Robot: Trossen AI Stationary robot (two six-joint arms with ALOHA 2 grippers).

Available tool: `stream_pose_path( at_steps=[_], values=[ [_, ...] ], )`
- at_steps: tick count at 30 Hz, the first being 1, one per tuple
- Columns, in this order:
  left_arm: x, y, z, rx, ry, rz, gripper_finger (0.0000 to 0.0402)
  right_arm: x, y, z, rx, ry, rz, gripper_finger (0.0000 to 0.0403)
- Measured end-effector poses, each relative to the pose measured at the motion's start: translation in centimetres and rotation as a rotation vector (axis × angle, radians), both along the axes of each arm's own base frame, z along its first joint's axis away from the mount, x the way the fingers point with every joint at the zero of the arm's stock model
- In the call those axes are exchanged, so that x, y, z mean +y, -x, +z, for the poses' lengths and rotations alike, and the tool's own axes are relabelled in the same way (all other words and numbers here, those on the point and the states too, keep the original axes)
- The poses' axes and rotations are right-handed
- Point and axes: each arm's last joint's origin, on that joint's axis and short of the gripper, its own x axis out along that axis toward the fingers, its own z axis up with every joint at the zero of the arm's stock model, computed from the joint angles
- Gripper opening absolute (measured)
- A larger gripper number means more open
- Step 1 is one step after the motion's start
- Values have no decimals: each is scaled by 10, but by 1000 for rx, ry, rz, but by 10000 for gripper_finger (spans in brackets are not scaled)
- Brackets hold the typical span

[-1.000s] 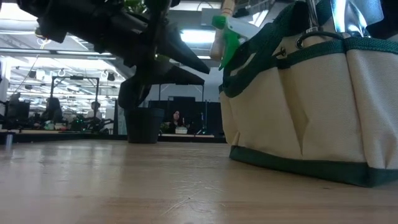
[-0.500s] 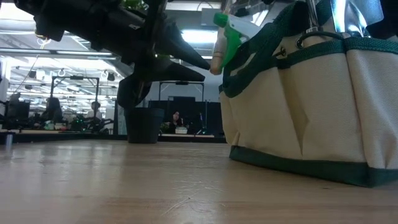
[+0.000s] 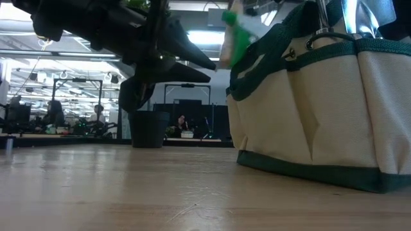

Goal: Pick & Place Garden tools in Gardening bag
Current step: Put the brown trowel into the brown gardening bag

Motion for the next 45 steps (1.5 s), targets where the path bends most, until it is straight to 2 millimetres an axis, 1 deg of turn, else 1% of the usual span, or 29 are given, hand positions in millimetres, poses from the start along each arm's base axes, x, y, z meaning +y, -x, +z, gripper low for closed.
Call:
stream_pose_path(
  at_steps=[2,6,11,14,19,23,27,31,33,35,38,41,43,45],
  values=[
    [-1,0,0,0,0,-3,72,6,4,4,-7,-14,12,0],
    [-5,2,0,0,0,-14,72,16,18,19,-41,-20,20,0],
    [-6,2,0,0,-1,-20,72,19,31,32,-93,51,11,0],
    [-6,2,0,-1,0,-21,72,19,37,39,-115,66,5,0],
    [-7,2,0,-1,6,-36,72,26,47,49,-151,64,30,0],
    [-7,4,6,-14,1,-53,72,38,67,64,-190,42,48,0],
    [-6,5,14,-30,-24,-67,72,50,87,77,-208,23,10,0],
    [-6,7,20,-42,-44,-76,72,64,99,83,-215,21,-5,0],
    [-6,7,21,-48,-45,-92,72,70,100,81,-209,33,-16,0],
    [-7,7,20,-39,-41,-124,72,76,95,76,-193,43,-13,0],
    [-9,8,20,-32,-37,-136,72,82,79,62,-159,72,14,0],
    [-13,10,19,-22,-44,-141,72,86,63,47,-138,94,80,0],
    [-15,11,19,-25,-36,-142,72,89,56,41,-148,113,133,0],
    [-16,12,18,-15,-32,-142,72,89,53,38,-161,127,173,0]
  ],
)
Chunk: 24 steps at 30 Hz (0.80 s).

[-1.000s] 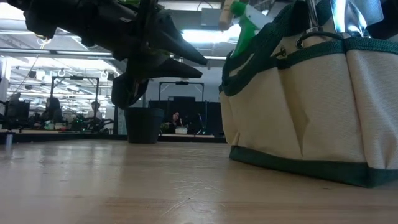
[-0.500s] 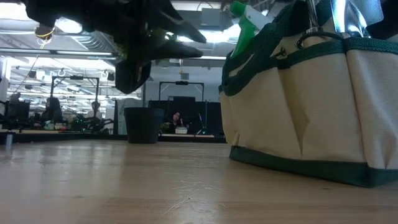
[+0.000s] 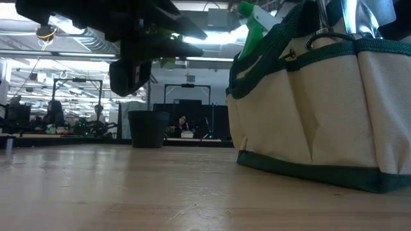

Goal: Pick & Place Garden tools in Gardening bag
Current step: Put the brown trowel into the brown gardening bag

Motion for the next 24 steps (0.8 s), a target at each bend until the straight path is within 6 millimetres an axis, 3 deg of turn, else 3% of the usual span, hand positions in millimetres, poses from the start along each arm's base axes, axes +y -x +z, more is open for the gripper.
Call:
stream_pose_path(
  at_steps=[9,15,24],
  values=[
    [-9,4,0,2,8,-20,72,9,-12,8,-247,68,216,0],
    [-9,4,-1,9,61,-7,72,8,3,-3,-58,136,231,0],
    [0,0,2,-26,138,89,72,24,10,-5,-106,201,417,0]
  ],
)
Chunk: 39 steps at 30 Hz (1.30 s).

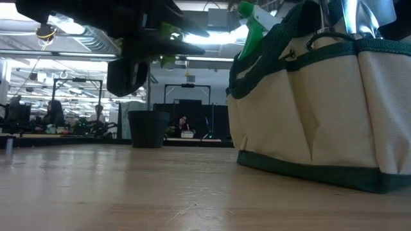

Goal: Pick & Place Garden tools in Gardening bag
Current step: Put the brown trowel into the brown gardening bag

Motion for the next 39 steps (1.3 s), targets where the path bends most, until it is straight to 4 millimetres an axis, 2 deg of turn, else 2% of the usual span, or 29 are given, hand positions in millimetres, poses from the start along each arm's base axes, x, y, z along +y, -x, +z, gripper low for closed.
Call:
stream_pose_path(
  at_steps=[3,6,12,15,20,26,31,35,39],
  values=[
    [4,-2,1,-10,18,42,72,-4,5,5,-49,56,44,0],
    [10,-3,4,-25,49,75,72,-18,18,13,-86,107,47,0],
    [24,-7,17,-37,68,134,72,-39,42,-2,-6,155,82,0],
    [29,-11,23,-11,42,165,72,-48,57,3,-31,180,117,0],
    [37,-18,26,95,2,162,72,-58,64,11,-79,198,177,0],
    [39,-17,22,192,-20,101,72,-63,61,16,-98,169,215,0],
    [32,-15,20,225,-18,-50,72,-60,55,13,-75,126,229,0],
    [28,-15,8,296,-20,-113,72,-56,48,10,-62,93,250,0],
    [33,-25,-6,308,-18,-134,72,-49,43,14,-84,102,268,0]
  ],
)
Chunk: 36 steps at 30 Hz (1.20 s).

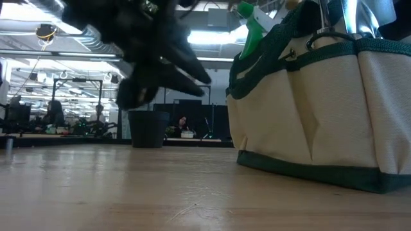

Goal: Pick & Place Garden tools in Gardening bag
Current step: Put the brown trowel into the brown gardening bag

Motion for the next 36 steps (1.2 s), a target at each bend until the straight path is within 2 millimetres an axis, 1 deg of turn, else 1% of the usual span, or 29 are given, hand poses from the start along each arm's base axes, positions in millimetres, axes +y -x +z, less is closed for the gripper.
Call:
stream_pose_path(
  at_steps=[4,10,13,17,22,27,31,36],
  values=[
    [8,-13,-5,-72,21,-23,70,6,-5,-1,-5,13,10,0],
    [24,-19,-9,-76,3,-10,54,10,-2,-1,-1,11,-4,0],
    [31,-28,-10,-101,19,-47,47,12,-2,-1,0,9,-7,0],
    [31,-52,-4,-127,17,-113,41,12,-1,-1,1,9,-6,0],
    [26,-82,1,-140,-21,-164,40,13,-1,-1,-3,13,8,0],
    [23,-101,3,-168,-30,-175,40,13,-1,-1,-8,19,25,0],
    [28,-108,-7,-147,-16,-179,40,14,0,-3,7,18,34,0],
    [33,-110,-7,-150,-25,-174,40,15,5,-9,32,24,44,0]
  ],
)
